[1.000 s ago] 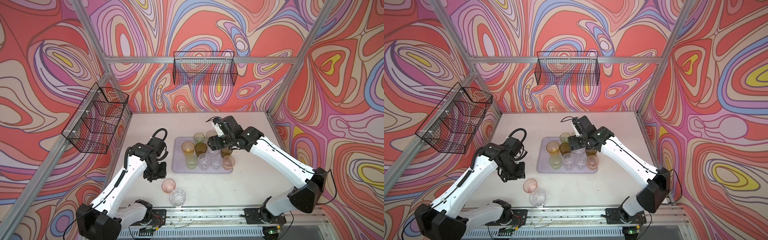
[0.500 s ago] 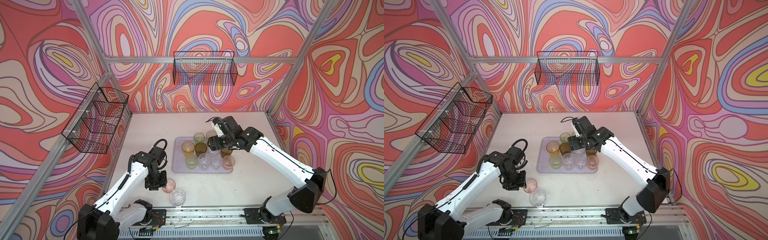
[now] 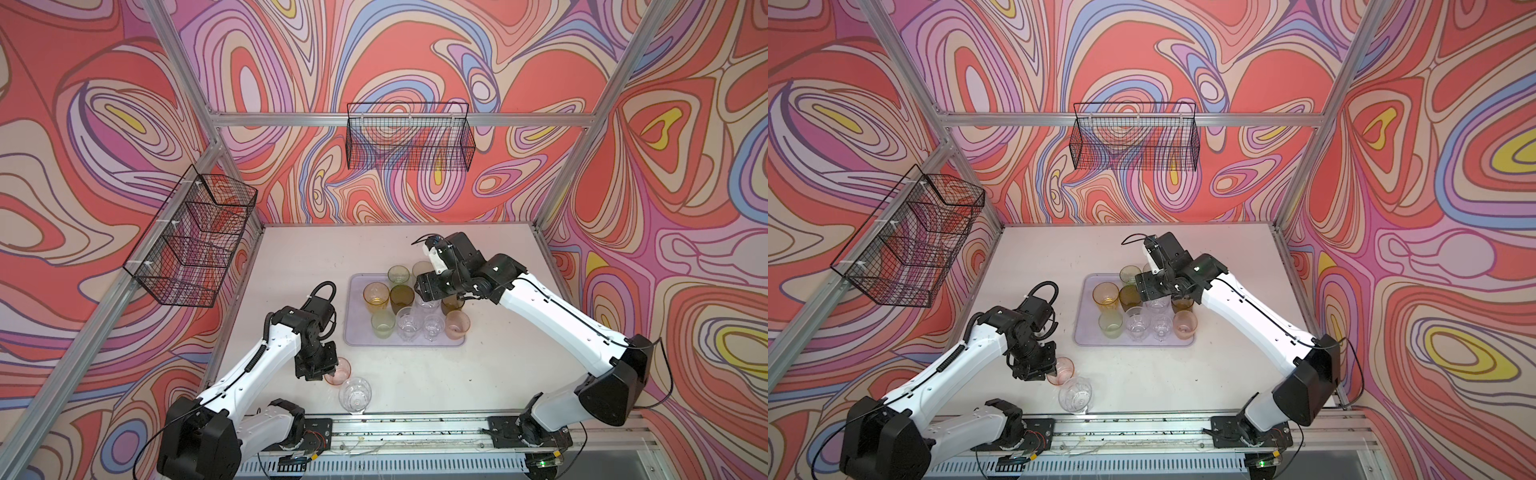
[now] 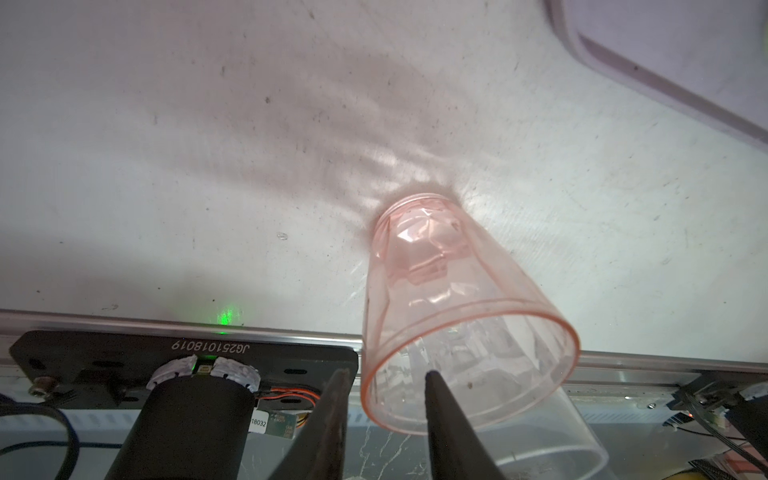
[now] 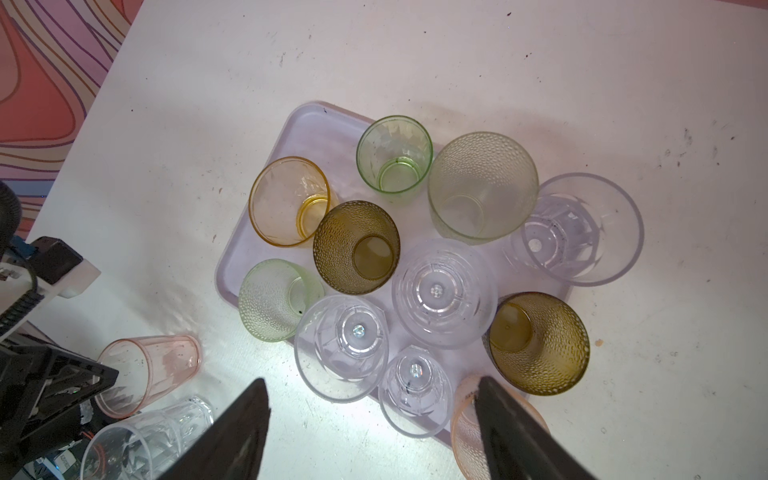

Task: Place the glasses into the tray
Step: Pick up the glass from the bottom-center of the table.

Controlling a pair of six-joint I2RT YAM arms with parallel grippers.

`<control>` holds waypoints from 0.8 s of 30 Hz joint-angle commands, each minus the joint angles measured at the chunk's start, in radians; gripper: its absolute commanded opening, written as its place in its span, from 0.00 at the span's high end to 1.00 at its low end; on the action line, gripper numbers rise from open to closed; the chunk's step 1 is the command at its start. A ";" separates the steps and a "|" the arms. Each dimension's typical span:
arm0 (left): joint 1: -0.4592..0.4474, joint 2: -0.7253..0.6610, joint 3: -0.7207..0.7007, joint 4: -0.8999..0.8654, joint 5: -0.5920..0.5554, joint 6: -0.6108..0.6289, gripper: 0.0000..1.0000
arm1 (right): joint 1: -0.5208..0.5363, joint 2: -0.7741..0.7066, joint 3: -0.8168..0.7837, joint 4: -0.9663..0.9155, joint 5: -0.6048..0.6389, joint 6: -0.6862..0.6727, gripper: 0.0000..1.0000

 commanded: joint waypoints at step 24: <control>0.006 0.059 0.021 -0.020 -0.063 -0.024 0.90 | -0.005 -0.003 -0.008 0.000 0.006 0.001 0.19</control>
